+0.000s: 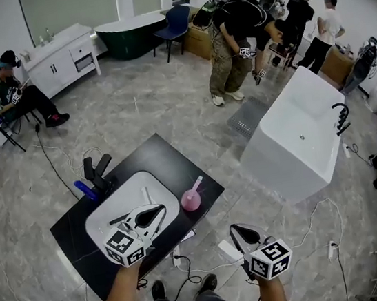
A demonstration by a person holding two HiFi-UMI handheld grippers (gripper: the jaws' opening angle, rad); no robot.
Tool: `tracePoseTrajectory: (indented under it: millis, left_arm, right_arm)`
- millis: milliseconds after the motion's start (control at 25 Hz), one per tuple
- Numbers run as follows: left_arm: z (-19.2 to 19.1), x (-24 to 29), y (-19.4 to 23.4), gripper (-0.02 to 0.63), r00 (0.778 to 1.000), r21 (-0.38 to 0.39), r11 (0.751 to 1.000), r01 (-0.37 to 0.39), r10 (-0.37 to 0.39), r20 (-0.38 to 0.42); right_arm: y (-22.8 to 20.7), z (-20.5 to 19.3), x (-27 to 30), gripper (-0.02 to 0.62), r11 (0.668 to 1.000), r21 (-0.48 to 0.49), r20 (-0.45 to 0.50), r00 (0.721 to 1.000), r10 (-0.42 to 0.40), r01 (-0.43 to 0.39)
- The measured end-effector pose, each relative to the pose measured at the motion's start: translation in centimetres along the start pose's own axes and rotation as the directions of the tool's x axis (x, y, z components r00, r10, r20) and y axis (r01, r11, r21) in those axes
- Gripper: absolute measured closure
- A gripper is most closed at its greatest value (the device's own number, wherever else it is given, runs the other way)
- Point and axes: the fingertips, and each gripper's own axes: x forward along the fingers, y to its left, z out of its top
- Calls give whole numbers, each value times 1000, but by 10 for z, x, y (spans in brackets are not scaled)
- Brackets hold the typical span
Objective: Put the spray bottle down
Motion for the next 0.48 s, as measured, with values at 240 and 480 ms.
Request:
tracePoseTrajectory:
  millis: [240,480]
  left_arm:
    - [39,-34,-17,600,1000,49,999,-18,18,0]
    - [73,-70,-38,600,1000,121,992,-26,25,9]
  right_arm:
    - [12,28,-17,588,999,-29,44,999,-12,14]
    - [34,52,-43,588,998,-60,98,995,-27,33]
